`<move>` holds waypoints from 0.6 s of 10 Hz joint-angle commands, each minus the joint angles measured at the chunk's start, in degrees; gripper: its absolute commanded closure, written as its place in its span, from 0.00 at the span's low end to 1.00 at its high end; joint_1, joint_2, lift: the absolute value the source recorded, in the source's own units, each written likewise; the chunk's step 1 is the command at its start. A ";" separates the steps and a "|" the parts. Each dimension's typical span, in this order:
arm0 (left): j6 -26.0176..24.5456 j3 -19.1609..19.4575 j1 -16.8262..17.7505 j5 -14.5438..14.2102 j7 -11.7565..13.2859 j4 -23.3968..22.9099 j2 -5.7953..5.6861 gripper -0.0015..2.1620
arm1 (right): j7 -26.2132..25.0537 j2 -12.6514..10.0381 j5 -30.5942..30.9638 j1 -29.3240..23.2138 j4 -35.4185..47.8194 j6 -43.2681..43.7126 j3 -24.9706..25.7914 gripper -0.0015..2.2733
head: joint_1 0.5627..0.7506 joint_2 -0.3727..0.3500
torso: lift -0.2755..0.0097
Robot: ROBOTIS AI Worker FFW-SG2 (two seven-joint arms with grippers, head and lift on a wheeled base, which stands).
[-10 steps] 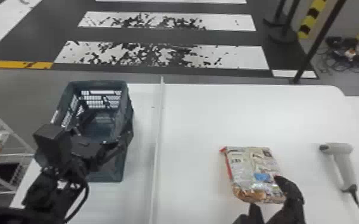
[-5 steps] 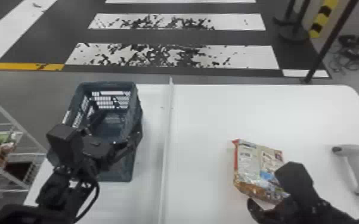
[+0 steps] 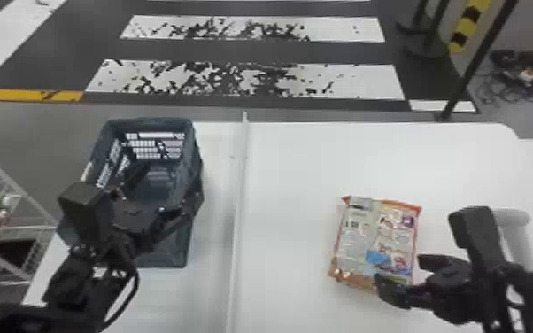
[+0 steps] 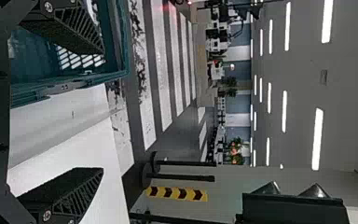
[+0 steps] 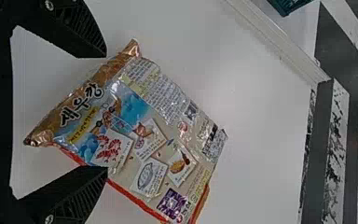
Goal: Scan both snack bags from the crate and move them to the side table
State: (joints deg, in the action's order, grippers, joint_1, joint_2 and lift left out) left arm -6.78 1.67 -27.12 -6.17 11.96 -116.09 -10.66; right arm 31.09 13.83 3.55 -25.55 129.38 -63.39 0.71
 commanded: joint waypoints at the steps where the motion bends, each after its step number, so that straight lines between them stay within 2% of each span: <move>1: -0.04 -0.09 0.05 0.10 0.08 0.16 0.12 0.05 | -0.07 -0.65 -2.67 -0.20 0.17 1.91 1.57 0.06 | 0.70 0.54 | 0.70; 2: -0.04 -0.09 0.05 0.19 0.08 0.25 0.12 0.05 | -0.07 -1.00 -3.46 -0.12 0.17 3.49 1.31 0.18 | 0.70 0.54 | 0.70; 3: -0.04 0.00 -0.04 0.19 -0.01 0.25 0.20 0.05 | -0.07 -1.53 -3.46 0.15 0.00 3.84 0.60 0.38 | 0.70 0.55 | 0.70; 4: -0.04 0.00 -0.04 0.19 -0.01 0.16 0.20 0.05 | -0.59 -2.06 -3.46 0.32 -0.09 4.54 -0.10 0.77 | 0.70 0.56 | 0.70; 5: -0.04 0.00 -0.04 0.19 -0.01 0.16 0.20 0.05 | -0.77 -2.50 -3.46 0.59 -0.35 4.54 -0.54 0.97 | 0.70 0.58 | 0.70; 6: -0.04 -0.09 0.05 0.28 -0.01 0.33 0.29 0.05 | -0.77 -2.67 -3.37 0.68 -1.06 6.30 -1.24 0.99 | 0.70 0.59 | 0.70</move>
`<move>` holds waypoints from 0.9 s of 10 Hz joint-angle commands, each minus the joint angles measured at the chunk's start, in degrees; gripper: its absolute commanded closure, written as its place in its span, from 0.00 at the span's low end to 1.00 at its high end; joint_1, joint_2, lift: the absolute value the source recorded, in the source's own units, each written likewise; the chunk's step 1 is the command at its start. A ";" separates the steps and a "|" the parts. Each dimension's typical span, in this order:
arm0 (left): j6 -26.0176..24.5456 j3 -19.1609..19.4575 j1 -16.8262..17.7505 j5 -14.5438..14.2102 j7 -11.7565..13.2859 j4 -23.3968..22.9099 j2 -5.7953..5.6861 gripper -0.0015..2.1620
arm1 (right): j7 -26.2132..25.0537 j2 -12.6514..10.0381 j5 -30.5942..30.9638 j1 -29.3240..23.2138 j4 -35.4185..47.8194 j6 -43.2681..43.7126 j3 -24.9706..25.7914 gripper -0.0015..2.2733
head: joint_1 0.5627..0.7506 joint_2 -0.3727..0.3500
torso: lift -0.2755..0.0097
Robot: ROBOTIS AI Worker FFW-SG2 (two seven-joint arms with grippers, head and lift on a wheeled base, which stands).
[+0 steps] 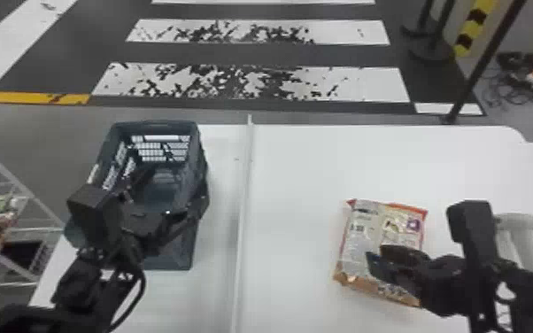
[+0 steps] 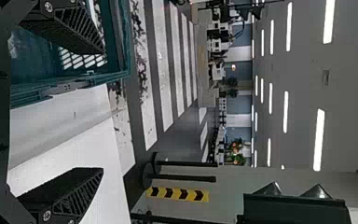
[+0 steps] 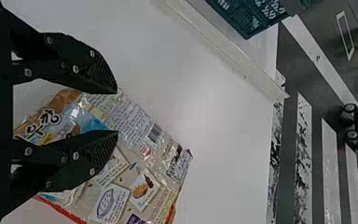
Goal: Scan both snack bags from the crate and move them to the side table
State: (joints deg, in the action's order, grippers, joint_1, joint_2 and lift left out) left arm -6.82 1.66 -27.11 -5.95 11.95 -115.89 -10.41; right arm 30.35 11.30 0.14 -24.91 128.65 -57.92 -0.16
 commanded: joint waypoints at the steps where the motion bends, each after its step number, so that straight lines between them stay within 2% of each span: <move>1: 0.00 -0.07 0.04 0.06 0.00 0.13 0.04 0.05 | 0.32 -0.14 0.82 0.92 -2.18 3.64 -1.51 0.99 | 0.70 0.61 | 0.70; 5: 0.00 0.01 -0.05 0.15 0.09 0.13 0.04 0.05 | 0.41 -1.02 1.88 5.49 -10.52 5.22 -4.59 0.99 | 0.70 0.65 | 0.70; 9: -0.18 0.01 -0.32 0.15 0.18 -0.13 -0.05 0.05 | 0.94 -0.49 3.46 6.90 -13.95 5.40 -3.53 0.99 | 0.70 0.64 | 0.70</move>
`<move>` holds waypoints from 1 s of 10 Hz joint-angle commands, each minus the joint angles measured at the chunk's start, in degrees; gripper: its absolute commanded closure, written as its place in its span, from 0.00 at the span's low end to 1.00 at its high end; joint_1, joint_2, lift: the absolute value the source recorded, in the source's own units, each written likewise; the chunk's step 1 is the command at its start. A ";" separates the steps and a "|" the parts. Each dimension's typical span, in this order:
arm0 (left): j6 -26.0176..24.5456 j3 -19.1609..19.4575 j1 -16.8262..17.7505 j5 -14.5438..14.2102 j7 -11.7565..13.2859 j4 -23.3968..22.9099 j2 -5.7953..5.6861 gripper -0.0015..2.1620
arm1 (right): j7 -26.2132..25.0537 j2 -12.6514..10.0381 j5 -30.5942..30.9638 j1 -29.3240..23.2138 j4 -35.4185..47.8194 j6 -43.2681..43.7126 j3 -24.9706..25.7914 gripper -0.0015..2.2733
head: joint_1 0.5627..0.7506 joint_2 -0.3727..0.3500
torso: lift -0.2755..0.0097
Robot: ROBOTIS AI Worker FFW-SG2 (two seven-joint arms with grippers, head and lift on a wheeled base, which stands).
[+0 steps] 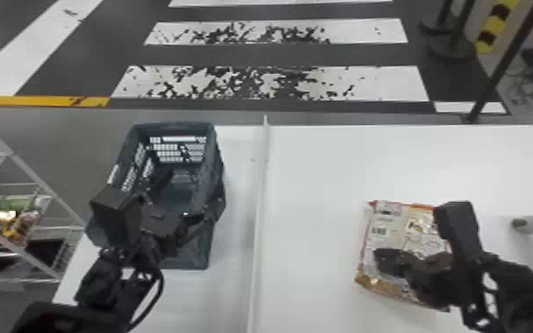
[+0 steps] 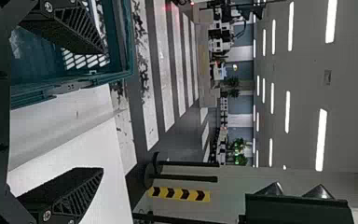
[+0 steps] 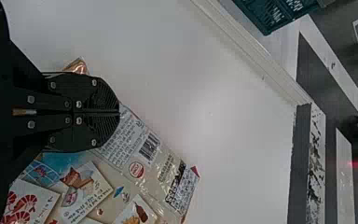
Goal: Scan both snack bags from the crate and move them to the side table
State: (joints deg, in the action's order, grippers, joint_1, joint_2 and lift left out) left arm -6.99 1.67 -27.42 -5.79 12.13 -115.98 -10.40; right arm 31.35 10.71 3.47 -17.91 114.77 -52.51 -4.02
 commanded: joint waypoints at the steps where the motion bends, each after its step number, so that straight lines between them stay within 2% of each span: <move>1: 0.00 0.00 0.00 0.07 0.00 -0.03 -0.06 0.05 | 0.20 0.54 0.66 -0.28 -0.25 -0.01 0.86 0.99 | 0.70 0.62 | 0.70; 5: -0.35 -0.09 0.00 0.07 0.00 -0.12 -0.32 0.05 | 5.57 3.35 1.01 -0.54 -0.33 -0.01 3.76 0.99 | 0.70 0.57 | 0.70; 7: -0.35 -0.09 0.08 0.07 0.00 -0.03 -0.41 0.05 | 6.44 4.58 1.28 -0.54 -0.51 0.69 4.64 0.99 | 0.70 0.55 | 0.70; 8: -0.35 -0.09 0.08 0.07 0.00 -0.03 -0.41 0.05 | 7.94 4.58 1.89 -0.19 -1.04 1.04 4.90 0.99 | 0.70 0.53 | 0.70; 10: -0.35 0.00 0.08 -0.01 0.00 -0.03 -0.41 0.05 | 7.85 4.58 1.89 -0.19 -1.12 1.39 5.25 0.99 | 0.70 0.51 | 0.70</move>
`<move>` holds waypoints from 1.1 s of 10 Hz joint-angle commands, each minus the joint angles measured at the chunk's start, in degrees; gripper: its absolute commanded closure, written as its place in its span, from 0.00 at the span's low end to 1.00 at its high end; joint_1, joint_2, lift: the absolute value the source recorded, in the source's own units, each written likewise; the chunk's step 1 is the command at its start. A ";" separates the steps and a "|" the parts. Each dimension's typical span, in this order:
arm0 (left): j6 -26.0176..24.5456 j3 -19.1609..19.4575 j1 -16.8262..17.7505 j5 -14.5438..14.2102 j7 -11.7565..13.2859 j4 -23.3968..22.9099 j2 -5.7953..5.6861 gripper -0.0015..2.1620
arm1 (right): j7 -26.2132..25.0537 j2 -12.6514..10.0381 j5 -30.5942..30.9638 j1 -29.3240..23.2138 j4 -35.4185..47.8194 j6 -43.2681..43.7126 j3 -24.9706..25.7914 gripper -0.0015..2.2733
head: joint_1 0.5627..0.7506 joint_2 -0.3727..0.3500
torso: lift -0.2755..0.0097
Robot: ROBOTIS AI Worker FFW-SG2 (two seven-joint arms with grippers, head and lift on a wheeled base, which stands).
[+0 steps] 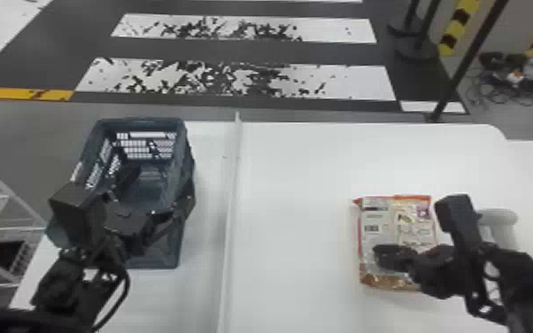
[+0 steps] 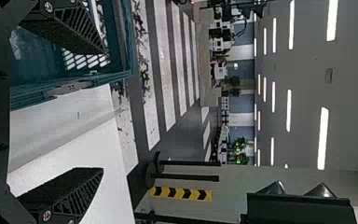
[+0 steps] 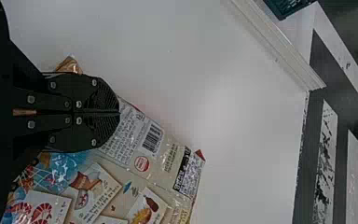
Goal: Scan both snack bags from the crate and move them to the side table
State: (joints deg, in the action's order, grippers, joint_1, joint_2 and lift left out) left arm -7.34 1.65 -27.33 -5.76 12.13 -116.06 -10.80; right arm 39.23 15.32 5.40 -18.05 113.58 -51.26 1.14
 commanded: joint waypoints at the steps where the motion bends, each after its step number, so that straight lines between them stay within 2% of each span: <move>1: 0.00 0.02 0.00 -0.05 0.00 0.04 0.08 0.05 | -0.03 -0.29 -0.12 -0.23 0.33 0.32 0.18 0.99 | 0.70 0.51 | 0.70; 4: 0.00 0.11 -0.18 -0.05 0.00 0.22 0.08 0.05 | -0.30 -0.82 -2.59 -1.72 4.55 0.32 2.11 0.99 | 0.70 0.52 | 0.70; 7: 0.00 0.20 -0.53 0.04 0.00 -0.13 0.34 0.05 | -2.76 -2.93 -5.31 -1.02 5.34 1.02 5.10 0.99 | 0.70 0.52 | 0.70; 8: 0.00 0.55 -0.53 0.04 0.00 -0.13 0.34 0.05 | -4.08 -3.28 -7.86 -1.90 5.43 2.78 7.65 0.90 | 0.70 0.51 | 0.70; 9: 0.00 0.55 -0.62 0.04 -0.09 -0.13 0.34 0.05 | -5.31 -3.72 -10.06 -2.69 5.95 3.48 10.55 0.62 | 0.70 0.50 | 0.70; 10: 0.00 0.55 -0.53 0.04 0.00 -0.13 0.43 0.05 | -6.10 -4.42 -13.31 -3.13 6.13 4.18 13.98 0.26 | 0.70 0.47 | 0.70; 11: 0.00 0.46 -0.53 0.13 -0.09 -0.13 0.43 0.05 | -7.42 -4.86 -15.86 -3.39 6.48 3.83 17.06 0.07 | 0.70 0.44 | 0.70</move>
State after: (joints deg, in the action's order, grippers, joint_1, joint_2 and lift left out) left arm -7.34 2.17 -27.86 -5.69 12.04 -116.23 -10.38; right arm 31.80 10.80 -8.94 -21.27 119.86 -47.33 16.36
